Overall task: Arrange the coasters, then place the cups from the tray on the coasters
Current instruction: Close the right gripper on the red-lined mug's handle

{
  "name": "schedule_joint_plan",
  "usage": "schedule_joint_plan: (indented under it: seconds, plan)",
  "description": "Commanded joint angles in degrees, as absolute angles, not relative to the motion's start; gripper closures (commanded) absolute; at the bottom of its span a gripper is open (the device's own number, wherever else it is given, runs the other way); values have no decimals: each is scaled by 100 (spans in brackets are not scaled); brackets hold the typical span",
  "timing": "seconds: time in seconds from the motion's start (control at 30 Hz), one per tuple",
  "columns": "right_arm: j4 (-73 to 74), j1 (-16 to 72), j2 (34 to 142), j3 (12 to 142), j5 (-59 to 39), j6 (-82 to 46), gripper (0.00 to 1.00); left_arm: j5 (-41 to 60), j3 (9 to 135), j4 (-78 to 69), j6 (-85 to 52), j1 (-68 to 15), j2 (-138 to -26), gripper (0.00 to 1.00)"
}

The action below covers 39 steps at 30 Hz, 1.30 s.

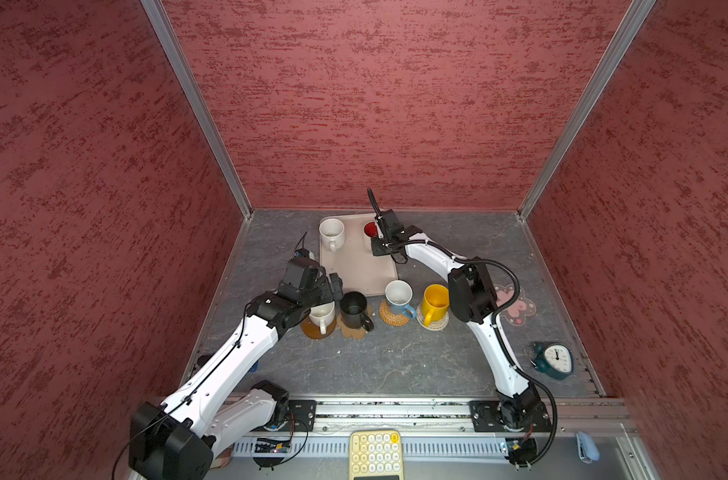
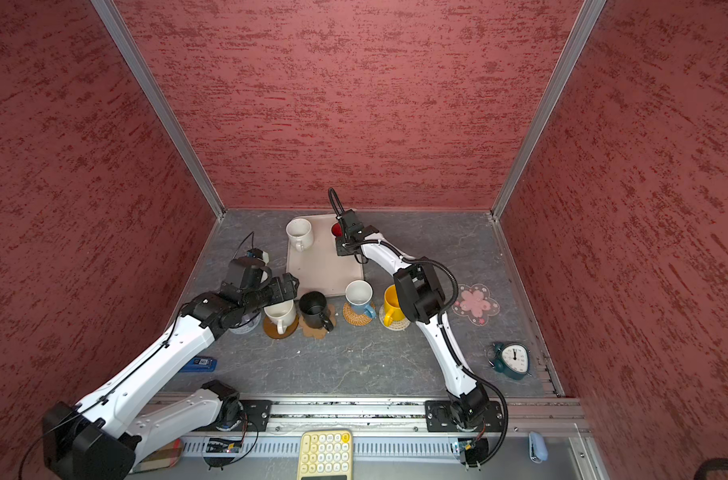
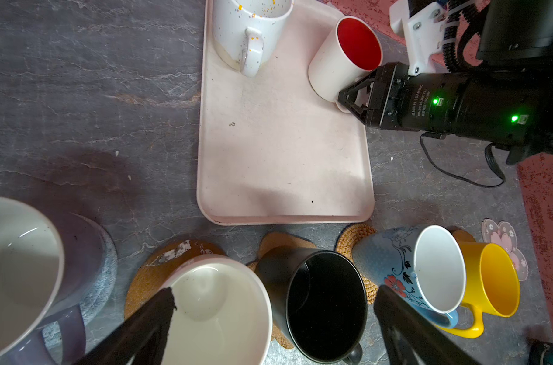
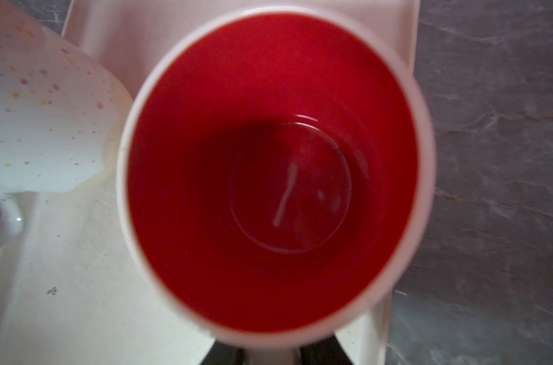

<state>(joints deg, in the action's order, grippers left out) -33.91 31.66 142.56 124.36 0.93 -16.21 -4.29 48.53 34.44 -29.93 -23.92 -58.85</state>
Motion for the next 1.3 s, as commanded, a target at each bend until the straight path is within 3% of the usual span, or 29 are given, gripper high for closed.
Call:
schedule_joint_plan:
  seconds: [0.0, 0.37, 1.27]
  plan:
    - [-3808, 3138, 14341, 12638, 463, -1679, 80, -363, 4746, 3305, -2900, -2316, -5844, 0]
    - [-3893, 3128, 14310, 12829, 627, -1284, 100, -308, 4816, 3325, -2892, -2267, -5837, 1]
    - [-2569, 3155, 12334, 11127, 327, -569, 100, -876, 5490, 3662, -2429, -2433, -5742, 1]
